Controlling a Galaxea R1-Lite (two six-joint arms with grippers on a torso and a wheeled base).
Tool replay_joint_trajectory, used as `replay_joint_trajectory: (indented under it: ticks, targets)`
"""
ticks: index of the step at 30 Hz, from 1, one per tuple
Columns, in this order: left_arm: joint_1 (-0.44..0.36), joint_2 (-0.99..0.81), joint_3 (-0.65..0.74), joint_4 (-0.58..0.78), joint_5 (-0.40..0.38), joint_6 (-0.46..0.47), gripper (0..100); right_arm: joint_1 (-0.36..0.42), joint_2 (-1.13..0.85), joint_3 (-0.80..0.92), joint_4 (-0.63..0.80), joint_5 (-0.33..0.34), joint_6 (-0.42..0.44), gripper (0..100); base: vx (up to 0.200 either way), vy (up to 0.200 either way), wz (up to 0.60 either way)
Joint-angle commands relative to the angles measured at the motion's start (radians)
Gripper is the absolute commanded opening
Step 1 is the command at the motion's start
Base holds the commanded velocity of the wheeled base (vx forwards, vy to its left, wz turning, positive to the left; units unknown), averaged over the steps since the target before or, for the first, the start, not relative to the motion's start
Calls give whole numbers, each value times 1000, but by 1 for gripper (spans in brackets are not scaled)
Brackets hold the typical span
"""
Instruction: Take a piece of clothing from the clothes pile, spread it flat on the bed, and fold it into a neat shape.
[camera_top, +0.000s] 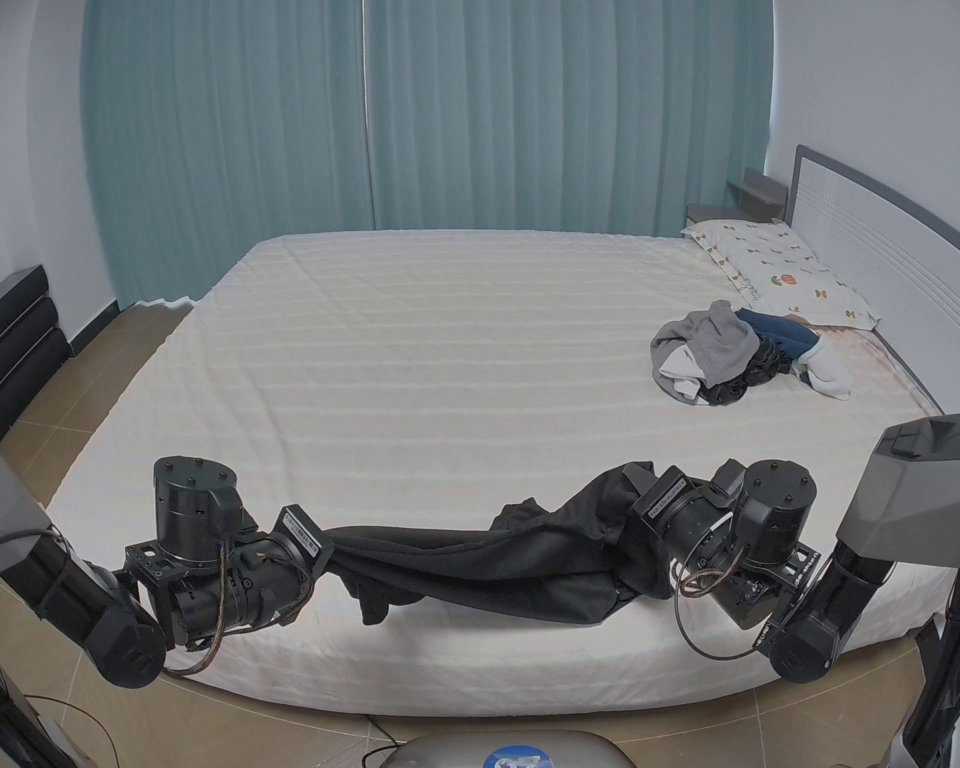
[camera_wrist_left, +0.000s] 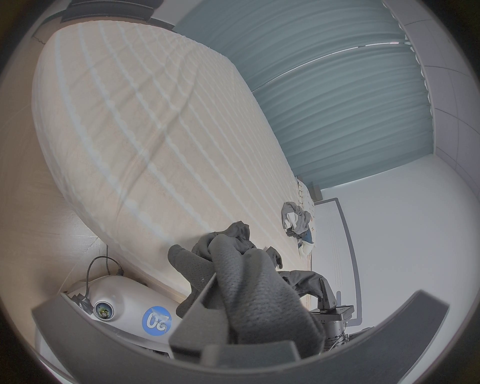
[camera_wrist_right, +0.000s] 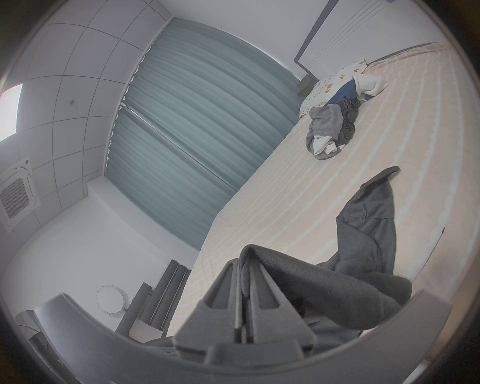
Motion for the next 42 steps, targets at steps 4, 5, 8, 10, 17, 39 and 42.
replay_joint_trajectory:
  ticks: [4, 5, 8, 10, 17, 39, 42]
  targets:
    - [-8, 2, 1, 0, -2, -1, 0, 0, -2, 23, -11, 0, -3, 0, 0, 0, 0]
    - [-9, 2, 1, 0, -1, -1, 0, 2, -7, 31, -11, 2, -3, 0, 0, 0, 0]
    - [-15, -1, 3, 0, -2, 1, 0, 0, -27, 40, -11, 5, -3, 0, -200, 0, 0]
    - [-20, -7, 1, 0, -2, 2, 0, 2, -36, 51, -11, 5, -8, 0, -200, 0, 0]
    - [-40, -50, 9, 1, -2, 9, 0, 3, -120, 135, -11, 84, -18, 0, -200, 0, 0]
    - [-43, -332, -83, 53, 30, 179, 0, -53, -749, 64, 307, 229, -282, 0, -82, 0, 0]
    - [-41, -332, -198, 179, 81, 240, 0, -75, -872, -94, 534, 229, -282, 0, 0, 0, 0]
